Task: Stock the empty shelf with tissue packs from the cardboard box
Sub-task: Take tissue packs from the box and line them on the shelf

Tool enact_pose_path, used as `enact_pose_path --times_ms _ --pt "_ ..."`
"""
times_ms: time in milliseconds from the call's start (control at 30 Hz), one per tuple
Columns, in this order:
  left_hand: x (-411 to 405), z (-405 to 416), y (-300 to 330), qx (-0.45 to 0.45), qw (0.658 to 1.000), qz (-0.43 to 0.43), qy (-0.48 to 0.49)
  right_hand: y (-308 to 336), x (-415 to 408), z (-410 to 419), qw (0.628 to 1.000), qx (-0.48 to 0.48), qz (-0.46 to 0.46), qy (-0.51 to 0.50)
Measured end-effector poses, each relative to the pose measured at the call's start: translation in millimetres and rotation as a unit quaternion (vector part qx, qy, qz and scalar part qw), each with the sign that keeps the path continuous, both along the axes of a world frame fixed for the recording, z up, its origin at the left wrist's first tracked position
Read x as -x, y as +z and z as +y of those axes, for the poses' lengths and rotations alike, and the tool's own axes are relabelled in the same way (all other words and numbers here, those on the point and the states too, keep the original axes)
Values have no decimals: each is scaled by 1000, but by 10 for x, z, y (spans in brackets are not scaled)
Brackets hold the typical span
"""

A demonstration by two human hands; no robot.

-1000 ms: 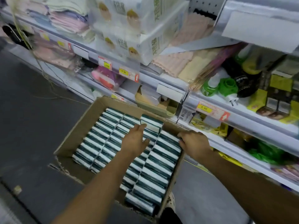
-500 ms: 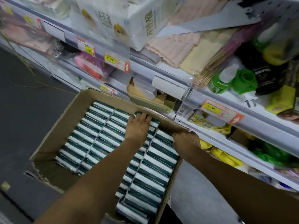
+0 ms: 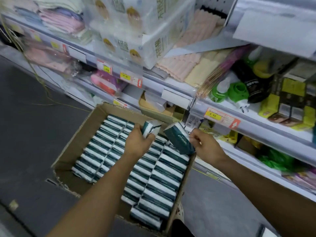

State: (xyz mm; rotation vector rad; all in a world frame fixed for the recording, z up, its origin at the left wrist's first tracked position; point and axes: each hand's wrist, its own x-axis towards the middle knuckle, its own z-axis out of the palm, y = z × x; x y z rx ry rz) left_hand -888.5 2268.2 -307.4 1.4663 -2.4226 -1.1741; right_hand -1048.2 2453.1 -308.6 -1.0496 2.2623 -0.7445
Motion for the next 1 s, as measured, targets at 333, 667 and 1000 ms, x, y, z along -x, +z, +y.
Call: enact_pose_path --times_ms 333,667,1000 --pt "-486 722 1063 -165 959 213 91 1255 -488 633 908 137 -375 -132" --pt "-409 1832 1879 -246 924 291 3 2015 -831 1710 899 208 -311 -226" --pt "104 2782 2435 -169 933 303 -96 2655 -704 2725 913 297 -115 -254"
